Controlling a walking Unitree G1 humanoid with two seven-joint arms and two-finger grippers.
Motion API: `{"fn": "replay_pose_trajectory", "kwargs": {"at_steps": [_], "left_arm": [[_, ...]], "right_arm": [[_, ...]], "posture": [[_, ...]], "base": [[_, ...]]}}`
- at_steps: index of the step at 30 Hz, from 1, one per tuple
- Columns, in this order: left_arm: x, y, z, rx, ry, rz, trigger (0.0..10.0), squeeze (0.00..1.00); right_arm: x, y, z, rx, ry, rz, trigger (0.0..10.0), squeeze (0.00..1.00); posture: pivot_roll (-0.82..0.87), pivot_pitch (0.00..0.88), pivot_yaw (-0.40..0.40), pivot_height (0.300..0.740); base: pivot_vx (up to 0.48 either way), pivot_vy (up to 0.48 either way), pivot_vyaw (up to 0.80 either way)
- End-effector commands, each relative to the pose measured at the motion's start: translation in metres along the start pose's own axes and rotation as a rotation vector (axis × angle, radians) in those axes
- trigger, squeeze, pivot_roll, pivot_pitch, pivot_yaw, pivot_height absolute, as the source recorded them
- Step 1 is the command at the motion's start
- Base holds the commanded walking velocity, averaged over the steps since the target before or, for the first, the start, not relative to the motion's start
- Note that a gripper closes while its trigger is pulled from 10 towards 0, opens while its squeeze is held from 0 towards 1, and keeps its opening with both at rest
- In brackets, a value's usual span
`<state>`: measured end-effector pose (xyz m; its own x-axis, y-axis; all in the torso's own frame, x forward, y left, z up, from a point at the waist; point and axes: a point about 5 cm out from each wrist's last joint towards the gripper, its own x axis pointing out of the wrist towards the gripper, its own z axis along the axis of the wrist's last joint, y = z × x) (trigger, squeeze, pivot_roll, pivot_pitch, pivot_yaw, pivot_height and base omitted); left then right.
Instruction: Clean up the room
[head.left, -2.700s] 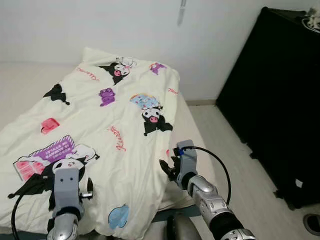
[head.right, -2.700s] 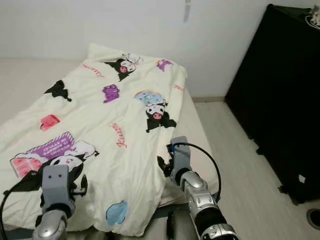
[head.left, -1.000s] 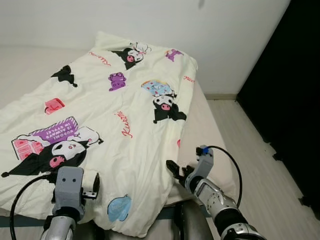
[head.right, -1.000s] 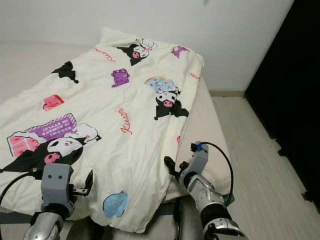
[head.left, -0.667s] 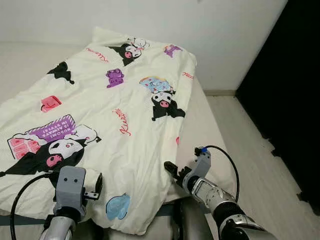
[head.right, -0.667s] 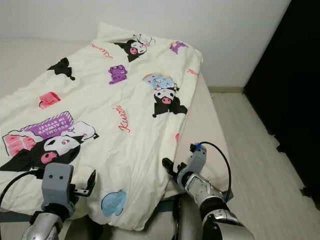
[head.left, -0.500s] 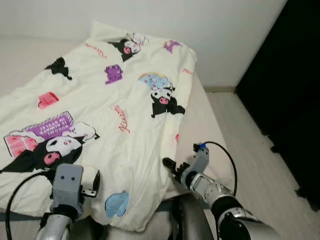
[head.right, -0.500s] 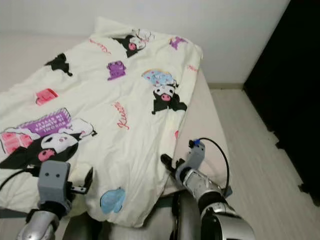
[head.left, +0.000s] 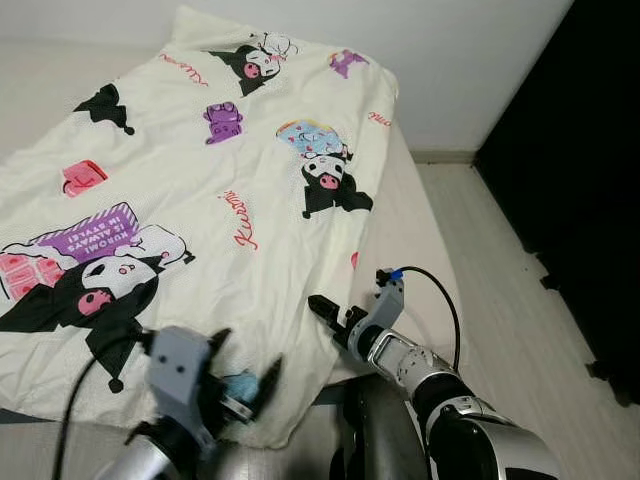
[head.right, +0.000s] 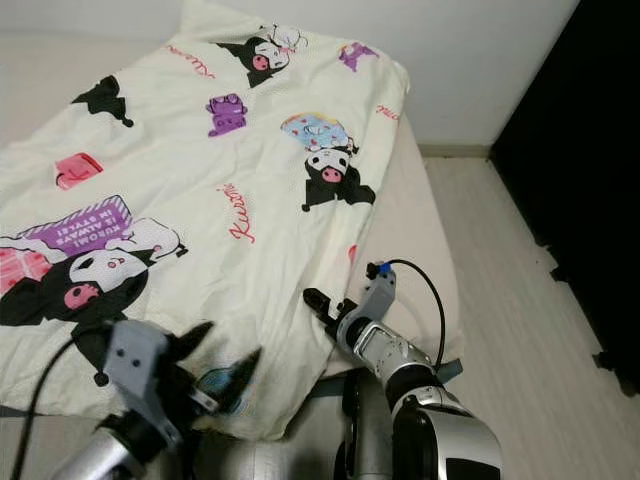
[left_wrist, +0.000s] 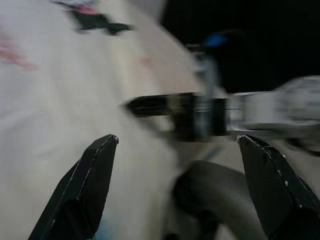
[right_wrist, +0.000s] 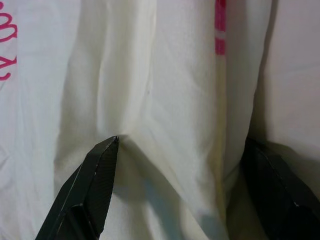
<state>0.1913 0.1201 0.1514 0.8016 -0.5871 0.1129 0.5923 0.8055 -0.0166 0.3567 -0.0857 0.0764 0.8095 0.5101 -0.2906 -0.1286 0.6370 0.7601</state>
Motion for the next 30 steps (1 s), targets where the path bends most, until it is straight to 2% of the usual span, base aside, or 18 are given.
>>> {"fn": "replay_pose_trajectory", "kwargs": {"at_steps": [1, 12, 13, 14, 15, 16, 24, 27, 30], "left_arm": [[-0.002, -0.005, -0.002, 0.003, 0.024, -0.007, 10.0, 0.0], [-0.005, -0.004, 0.003, -0.006, 0.04, -0.007, 10.0, 0.0], [-0.006, -0.004, 0.003, -0.005, 0.044, -0.004, 10.0, 0.0], [-0.006, -0.004, 0.003, -0.002, 0.048, -0.004, 10.0, 0.0], [-0.006, -0.004, 0.003, -0.002, 0.048, -0.004, 10.0, 0.0], [-0.005, -0.004, 0.003, -0.001, 0.049, -0.002, 10.0, 0.0], [-0.003, -0.001, 0.002, 0.006, 0.054, -0.003, 10.0, 0.0], [-0.002, 0.0, 0.002, 0.009, 0.055, 0.0, 10.0, 0.0], [0.0, 0.004, 0.002, 0.022, 0.054, 0.011, 10.0, 0.0]], "right_arm": [[-0.002, -0.008, -0.03, 0.067, 0.099, -0.02, 10.0, 0.0], [0.001, 0.0, -0.026, 0.119, 0.078, 0.041, 10.0, 0.0], [0.001, 0.0, -0.025, 0.106, 0.081, 0.039, 3.5, 0.0], [0.0, -0.001, -0.025, 0.098, 0.082, 0.035, 0.5, 0.0], [0.0, -0.001, -0.025, 0.098, 0.082, 0.035, 0.5, 0.0], [0.0, -0.002, -0.024, 0.096, 0.079, 0.025, 0.0, 0.0], [-0.004, -0.01, -0.016, 0.095, 0.059, -0.001, 0.0, 0.0], [-0.005, -0.012, -0.015, 0.07, 0.07, -0.01, 0.0, 0.0], [-0.007, -0.017, -0.007, -0.022, 0.078, -0.081, 0.0, 0.0]], "posture": [[0.11, 0.414, -0.125, 0.501], [0.11, 0.418, -0.128, 0.501], [0.11, 0.416, -0.126, 0.501], [0.11, 0.415, -0.126, 0.501], [0.11, 0.415, -0.126, 0.501], [0.11, 0.414, -0.126, 0.501], [0.1, 0.406, -0.121, 0.501], [0.09, 0.398, -0.121, 0.501], [0.08, 0.393, -0.121, 0.501]], "base": [[0.0, 0.0, 0.0], [0.0, 0.0, 0.0], [0.0, 0.0, 0.0], [0.0, 0.0, 0.0], [0.0, 0.0, 0.0], [0.0, 0.0, 0.0], [0.0, 0.0, 0.0], [0.0, 0.0, 0.0], [0.0, 0.0, 0.0]]}}
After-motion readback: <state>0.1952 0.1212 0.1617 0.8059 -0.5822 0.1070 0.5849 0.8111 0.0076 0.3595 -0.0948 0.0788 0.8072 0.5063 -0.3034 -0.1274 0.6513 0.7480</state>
